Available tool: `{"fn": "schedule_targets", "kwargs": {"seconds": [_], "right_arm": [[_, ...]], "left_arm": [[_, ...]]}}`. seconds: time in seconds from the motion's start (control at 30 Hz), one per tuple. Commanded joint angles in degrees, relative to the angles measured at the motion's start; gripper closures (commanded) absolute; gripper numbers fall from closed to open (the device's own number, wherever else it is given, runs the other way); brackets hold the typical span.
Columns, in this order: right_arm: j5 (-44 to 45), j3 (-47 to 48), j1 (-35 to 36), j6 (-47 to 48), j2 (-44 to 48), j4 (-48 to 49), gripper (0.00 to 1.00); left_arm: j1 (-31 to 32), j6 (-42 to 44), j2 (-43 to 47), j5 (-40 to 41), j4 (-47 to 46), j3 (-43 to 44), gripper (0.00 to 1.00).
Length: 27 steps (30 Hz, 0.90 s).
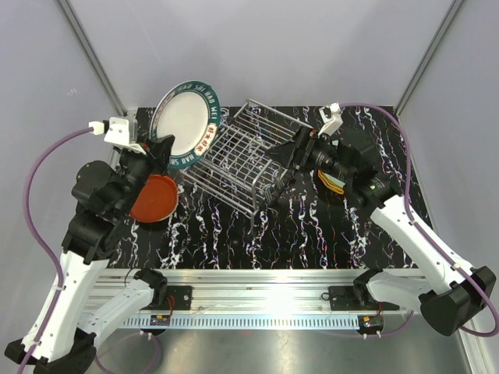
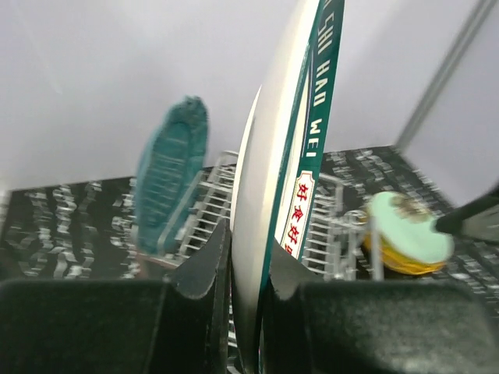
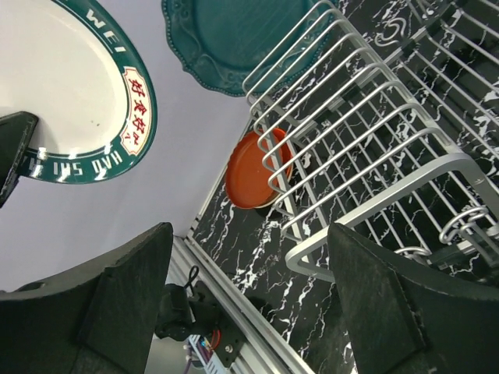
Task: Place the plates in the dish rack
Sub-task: Pass the plate from the right arm to the left, then insert the plate into the dish rack
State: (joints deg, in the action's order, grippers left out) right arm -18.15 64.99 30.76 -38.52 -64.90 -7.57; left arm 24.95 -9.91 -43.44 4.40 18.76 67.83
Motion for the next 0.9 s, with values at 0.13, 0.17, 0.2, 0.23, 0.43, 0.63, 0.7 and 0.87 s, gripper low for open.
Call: {"fn": "schedule_targets", "kwargs": {"seconds": [0.13,0.17,0.2,0.23,0.43,0.63,0.7,0.87], "right_arm": [[3.3,2.4,-0.1,4.6,0.6,-1.9,0.11],[3.3,2.4,-0.3,4.9,0.5,-2.1,0.11],[3.3,2.3,-0.4,5.0,0.4,-2.2,0.11],[3.3,2.1,-0.6,5.3,0.3,-2.2,0.11],[2.2,1.6,-2.5,6.0,-0.7,-1.8,0.10],[-0.9,1.0,-6.2,6.0,-1.6,-0.9,0.10],[-2.8,0.7,-7.5,5.2,-2.1,0.3,0.10],[-5.8,0.3,-10.2,4.9,-2.9,1.5,0.10]], "left_arm": [[0.1,17.7,-2.3,6.8,-7.2,-1.1,1.00],[0.1,20.0,-2.6,7.3,-7.9,-1.2,1.00],[0.2,21.0,-3.7,8.2,-8.1,-1.0,1.00],[0.1,21.9,-4.2,8.5,-8.0,-0.9,1.00],[0.2,25.8,-8.9,9.7,-6.7,1.8,1.00],[0.1,27.8,-11.3,12.7,-8.3,1.9,1.00],[0.1,28.7,-12.1,13.7,-8.2,2.3,1.00],[0.1,29.7,-13.2,14.3,-9.1,2.7,1.00]]}}
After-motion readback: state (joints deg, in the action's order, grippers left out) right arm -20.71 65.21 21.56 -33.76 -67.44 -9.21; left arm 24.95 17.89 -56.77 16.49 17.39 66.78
